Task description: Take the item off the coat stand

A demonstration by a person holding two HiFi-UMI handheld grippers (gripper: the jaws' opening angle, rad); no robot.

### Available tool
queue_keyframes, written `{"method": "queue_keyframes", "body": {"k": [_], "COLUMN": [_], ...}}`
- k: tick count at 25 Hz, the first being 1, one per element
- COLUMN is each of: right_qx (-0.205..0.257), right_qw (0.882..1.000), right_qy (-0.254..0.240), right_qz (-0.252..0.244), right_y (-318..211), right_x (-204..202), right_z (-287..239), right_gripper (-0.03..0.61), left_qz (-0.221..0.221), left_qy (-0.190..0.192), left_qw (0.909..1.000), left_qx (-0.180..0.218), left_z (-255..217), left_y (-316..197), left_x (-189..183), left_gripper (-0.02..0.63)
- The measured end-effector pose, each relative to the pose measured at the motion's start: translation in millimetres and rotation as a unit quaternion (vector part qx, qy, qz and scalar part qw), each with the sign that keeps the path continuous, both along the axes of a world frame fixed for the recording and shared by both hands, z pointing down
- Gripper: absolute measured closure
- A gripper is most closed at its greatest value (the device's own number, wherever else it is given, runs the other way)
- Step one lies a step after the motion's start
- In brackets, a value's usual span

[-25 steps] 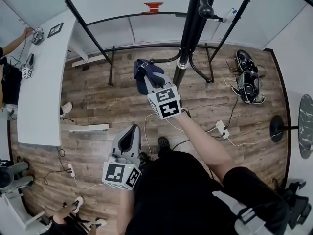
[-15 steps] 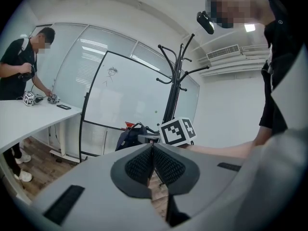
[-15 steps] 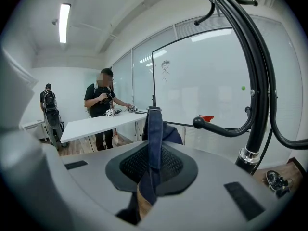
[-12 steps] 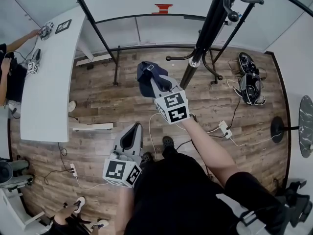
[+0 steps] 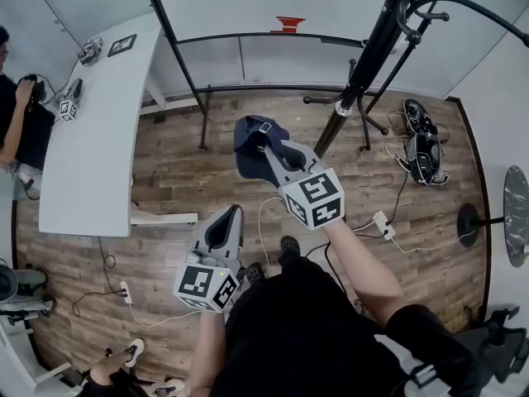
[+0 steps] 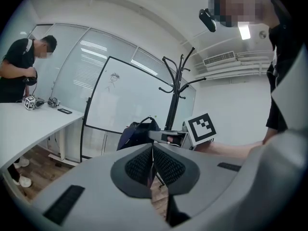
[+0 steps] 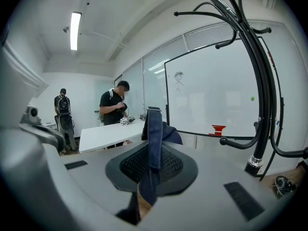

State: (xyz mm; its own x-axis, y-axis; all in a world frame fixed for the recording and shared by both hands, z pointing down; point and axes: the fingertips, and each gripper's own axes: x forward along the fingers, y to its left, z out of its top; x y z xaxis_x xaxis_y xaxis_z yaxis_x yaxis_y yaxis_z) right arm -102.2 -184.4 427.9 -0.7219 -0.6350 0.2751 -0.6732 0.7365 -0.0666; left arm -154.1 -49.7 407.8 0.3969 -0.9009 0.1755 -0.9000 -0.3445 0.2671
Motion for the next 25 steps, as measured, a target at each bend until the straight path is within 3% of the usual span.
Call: {"method": "queue_keyframes", "body": {"k": [14, 25], "right_qx": [0.015, 0.006], "right_qw": [0.999, 0.997], "right_qy": [-0.038, -0.067], "right_qz": [-0.035, -0.047], "right_y": [81.7, 119.2], "right_x": [-35.1, -33.4], "right_z": [-36.6, -55.9], "right_gripper": [0.529, 0.529], "left_qz": [0.008, -0.011], "left_qy": [-0.011, -0.012], "left_qw": [0.9995, 0.9991], "left_qx": [0.028, 0.038], "left_z": [-15.9, -25.9], "left_y": [24.3, 29.4], "left_x": [-52.1, -74.6], "left_gripper": [0.594, 0.594]}}
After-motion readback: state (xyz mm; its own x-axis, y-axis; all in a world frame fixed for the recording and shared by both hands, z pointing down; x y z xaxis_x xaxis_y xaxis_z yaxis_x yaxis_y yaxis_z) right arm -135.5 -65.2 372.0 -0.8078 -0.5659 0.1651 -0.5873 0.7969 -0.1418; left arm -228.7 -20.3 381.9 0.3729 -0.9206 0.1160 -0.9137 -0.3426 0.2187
